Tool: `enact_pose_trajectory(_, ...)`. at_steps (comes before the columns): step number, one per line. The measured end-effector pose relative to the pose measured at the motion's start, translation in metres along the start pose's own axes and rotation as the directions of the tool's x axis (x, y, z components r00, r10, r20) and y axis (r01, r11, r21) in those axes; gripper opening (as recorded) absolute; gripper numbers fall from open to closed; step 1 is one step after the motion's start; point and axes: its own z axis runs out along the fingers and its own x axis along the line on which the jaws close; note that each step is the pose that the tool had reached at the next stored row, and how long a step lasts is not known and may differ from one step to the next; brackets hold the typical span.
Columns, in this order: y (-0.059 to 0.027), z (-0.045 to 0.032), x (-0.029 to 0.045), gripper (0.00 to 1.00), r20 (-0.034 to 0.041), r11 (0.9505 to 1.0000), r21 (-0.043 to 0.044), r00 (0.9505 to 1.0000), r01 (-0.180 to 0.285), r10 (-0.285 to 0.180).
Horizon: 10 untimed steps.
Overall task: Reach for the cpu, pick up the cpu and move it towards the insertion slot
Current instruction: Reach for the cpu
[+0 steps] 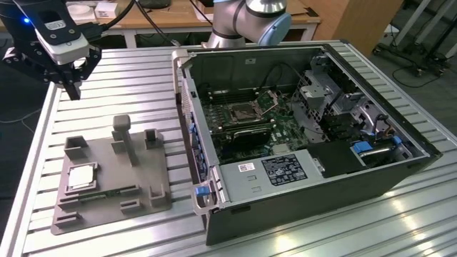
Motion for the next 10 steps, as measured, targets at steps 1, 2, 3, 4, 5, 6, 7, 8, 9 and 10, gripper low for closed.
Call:
enact_pose_trajectory(1,0.0000,0.0000,0.0005,0.11,-0.0001,1.0000,0.0000,1.0000,0.000,0.000)
enact_pose_trajectory(2,0.0000,0.0001,0.0009,0.11,0.0000,1.0000,0.0000,1.0000,0.000,0.000)
enact_pose_trajectory(3,0.0000,0.0002,0.0013,0.11,0.0000,1.0000,0.0000,1.0000,0.000,0.000)
enact_pose_trajectory(4,0.0000,0.0002,0.0017,0.11,0.0000,1.0000,0.0000,1.0000,0.000,0.000)
enact_pose_trajectory(5,0.0000,0.0003,0.0020,0.11,0.0000,1.0000,0.0000,1.0000,0.000,0.000)
enact_pose_trajectory(6,0.0000,0.0003,0.0024,0.11,0.0000,1.0000,0.0000,1.0000,0.000,0.000)
enact_pose_trajectory(7,0.0000,0.0003,0.0028,0.11,0.0000,1.0000,0.0000,1.0000,0.000,0.000)
enact_pose_trajectory(8,0.0000,0.0004,0.0033,0.11,0.0000,1.0000,0.0000,1.0000,0.000,0.000)
enact_pose_trajectory(9,0.0000,0.0004,0.0036,0.11,0.0000,1.0000,0.0000,1.0000,0.000,0.000)
enact_pose_trajectory(10,0.0000,0.0005,0.0038,0.11,0.0000,1.0000,0.0000,1.0000,0.000,0.000)
